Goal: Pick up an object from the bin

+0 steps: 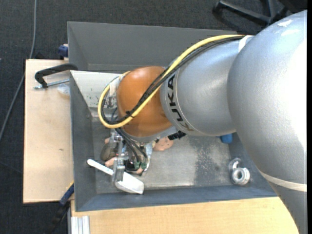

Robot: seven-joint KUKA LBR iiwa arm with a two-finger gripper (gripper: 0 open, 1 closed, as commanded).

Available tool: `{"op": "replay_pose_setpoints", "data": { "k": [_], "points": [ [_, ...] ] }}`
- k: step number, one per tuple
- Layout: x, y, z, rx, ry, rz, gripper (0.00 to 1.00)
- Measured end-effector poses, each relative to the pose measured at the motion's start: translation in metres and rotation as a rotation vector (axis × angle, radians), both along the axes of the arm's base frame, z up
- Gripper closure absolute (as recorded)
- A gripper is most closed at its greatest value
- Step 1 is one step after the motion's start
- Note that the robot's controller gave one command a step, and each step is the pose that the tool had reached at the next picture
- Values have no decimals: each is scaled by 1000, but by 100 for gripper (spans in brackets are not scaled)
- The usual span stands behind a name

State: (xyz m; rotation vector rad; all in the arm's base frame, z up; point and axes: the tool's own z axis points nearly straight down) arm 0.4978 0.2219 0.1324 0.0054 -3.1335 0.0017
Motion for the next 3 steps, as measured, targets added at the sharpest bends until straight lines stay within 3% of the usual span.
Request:
{"op": "replay_pose_setpoints", "data": {
  "k": [1, 2, 3],
  "points": [
    [2, -1, 5, 2, -8, -3, 0],
    [19, -33, -39, 5, -8, 68, 0],
    [29, -52, -53, 9, -14, 283, 0]
  ]
}}
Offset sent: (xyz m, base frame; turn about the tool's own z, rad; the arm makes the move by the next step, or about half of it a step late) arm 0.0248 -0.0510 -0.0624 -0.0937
